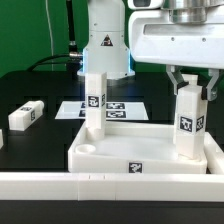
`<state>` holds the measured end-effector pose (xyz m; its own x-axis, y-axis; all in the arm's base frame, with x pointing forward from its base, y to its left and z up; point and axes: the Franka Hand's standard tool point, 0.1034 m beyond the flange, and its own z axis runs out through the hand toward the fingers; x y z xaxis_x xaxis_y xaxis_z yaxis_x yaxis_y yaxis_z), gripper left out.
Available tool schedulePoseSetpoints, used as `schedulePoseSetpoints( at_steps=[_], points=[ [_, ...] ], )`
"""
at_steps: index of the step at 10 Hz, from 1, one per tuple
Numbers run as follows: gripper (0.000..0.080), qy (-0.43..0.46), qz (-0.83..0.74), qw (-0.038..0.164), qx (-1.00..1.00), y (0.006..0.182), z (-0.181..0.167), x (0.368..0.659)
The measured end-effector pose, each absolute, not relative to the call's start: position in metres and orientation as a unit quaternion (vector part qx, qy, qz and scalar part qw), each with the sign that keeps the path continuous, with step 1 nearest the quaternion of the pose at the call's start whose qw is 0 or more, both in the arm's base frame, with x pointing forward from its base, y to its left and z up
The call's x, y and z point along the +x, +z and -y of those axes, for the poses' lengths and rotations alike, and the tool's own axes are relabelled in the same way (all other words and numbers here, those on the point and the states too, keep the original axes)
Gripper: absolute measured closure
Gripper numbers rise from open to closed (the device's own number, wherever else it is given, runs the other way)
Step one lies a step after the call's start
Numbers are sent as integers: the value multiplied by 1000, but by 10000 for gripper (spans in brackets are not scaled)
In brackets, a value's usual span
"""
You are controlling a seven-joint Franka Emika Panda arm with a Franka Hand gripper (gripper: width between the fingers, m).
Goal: Assemble desk
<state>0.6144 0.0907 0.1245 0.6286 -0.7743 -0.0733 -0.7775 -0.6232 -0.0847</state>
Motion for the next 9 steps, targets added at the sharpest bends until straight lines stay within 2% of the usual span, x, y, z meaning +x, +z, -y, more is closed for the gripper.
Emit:
schedulePoseSetpoints(
  at_steps=[6, 8, 9],
  points=[
    [509, 19, -637, 55, -768, 124, -100, 616],
    [509, 19, -631, 55, -773, 124, -99, 616],
    [474, 19, -614, 52, -787, 123, -99, 615]
  ],
)
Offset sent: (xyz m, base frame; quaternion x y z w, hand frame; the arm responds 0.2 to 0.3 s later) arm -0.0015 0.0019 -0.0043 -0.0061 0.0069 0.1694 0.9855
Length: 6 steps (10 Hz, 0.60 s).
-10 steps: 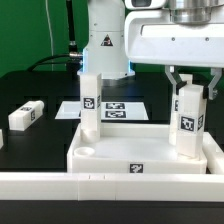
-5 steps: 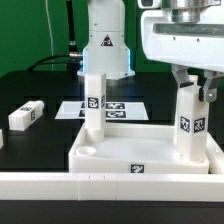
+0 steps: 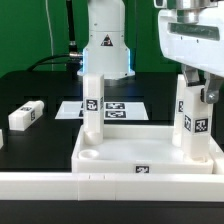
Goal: Assemble desk
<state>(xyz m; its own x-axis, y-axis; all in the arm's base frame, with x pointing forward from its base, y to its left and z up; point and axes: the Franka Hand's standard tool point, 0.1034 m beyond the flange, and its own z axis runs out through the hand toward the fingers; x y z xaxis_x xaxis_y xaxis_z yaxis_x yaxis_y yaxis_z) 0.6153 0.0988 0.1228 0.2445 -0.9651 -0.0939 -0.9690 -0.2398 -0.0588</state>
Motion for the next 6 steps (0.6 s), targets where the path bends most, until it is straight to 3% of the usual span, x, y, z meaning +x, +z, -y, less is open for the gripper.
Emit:
schedulePoseSetpoints(
  at_steps=[1, 2, 6],
  points=[
    [305, 21, -599, 50, -799, 122, -98, 616],
    [199, 21, -590, 50, -806, 121, -96, 616],
    [153, 10, -445, 49, -894, 121, -96, 616]
  ],
)
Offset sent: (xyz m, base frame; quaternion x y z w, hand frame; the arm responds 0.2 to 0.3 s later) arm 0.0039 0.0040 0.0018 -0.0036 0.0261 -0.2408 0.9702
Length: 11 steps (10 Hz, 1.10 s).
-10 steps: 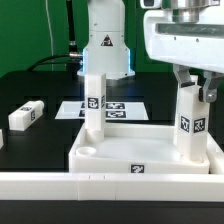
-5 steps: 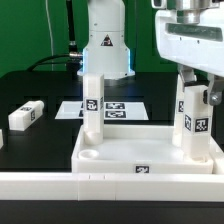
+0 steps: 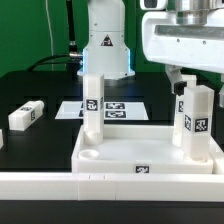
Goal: Assemble desk
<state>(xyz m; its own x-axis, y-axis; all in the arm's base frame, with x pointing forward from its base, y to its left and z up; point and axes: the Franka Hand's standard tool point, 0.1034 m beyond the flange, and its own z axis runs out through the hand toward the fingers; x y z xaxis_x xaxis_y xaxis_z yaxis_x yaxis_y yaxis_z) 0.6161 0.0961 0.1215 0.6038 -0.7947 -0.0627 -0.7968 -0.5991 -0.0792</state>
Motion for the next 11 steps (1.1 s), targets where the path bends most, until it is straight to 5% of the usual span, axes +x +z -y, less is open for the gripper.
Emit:
schedulePoseSetpoints(
  at_steps=[6, 11],
  points=[
    [150, -5, -232, 41, -972, 121, -94, 617],
    [150, -19, -2, 12, -1000, 122, -88, 619]
  ],
)
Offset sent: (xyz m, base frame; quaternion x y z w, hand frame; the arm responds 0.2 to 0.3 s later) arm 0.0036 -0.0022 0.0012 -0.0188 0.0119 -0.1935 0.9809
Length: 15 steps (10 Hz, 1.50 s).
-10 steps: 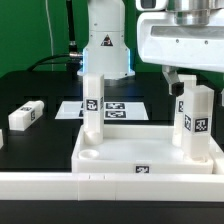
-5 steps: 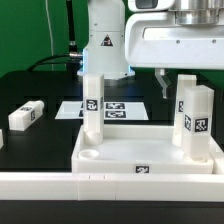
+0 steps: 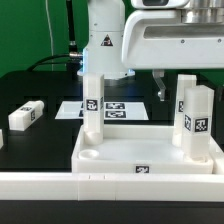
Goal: Assemble desk
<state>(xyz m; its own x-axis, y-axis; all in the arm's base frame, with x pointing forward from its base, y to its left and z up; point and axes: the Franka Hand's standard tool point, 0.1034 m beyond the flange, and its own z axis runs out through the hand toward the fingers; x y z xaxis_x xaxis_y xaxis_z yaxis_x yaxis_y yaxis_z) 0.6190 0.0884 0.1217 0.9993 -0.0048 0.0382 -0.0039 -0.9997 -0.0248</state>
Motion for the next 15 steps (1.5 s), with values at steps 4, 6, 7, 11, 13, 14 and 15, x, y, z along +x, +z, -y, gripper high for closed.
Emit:
schedulePoseSetpoints(
  at_steps=[4, 6, 7, 11, 13, 14, 15],
  points=[
    [491, -19, 8, 11, -1000, 122, -88, 619],
    [511, -19, 8, 11, -1000, 122, -88, 619],
    [511, -19, 8, 11, -1000, 122, -88, 619],
    [511, -20, -68, 14, -997, 122, -88, 619],
    [509, -22, -170, 24, -985, 121, -89, 618],
    [509, -23, -211, 29, -977, 121, -89, 618],
    [509, -19, -270, 36, -962, 121, -90, 617]
  ],
)
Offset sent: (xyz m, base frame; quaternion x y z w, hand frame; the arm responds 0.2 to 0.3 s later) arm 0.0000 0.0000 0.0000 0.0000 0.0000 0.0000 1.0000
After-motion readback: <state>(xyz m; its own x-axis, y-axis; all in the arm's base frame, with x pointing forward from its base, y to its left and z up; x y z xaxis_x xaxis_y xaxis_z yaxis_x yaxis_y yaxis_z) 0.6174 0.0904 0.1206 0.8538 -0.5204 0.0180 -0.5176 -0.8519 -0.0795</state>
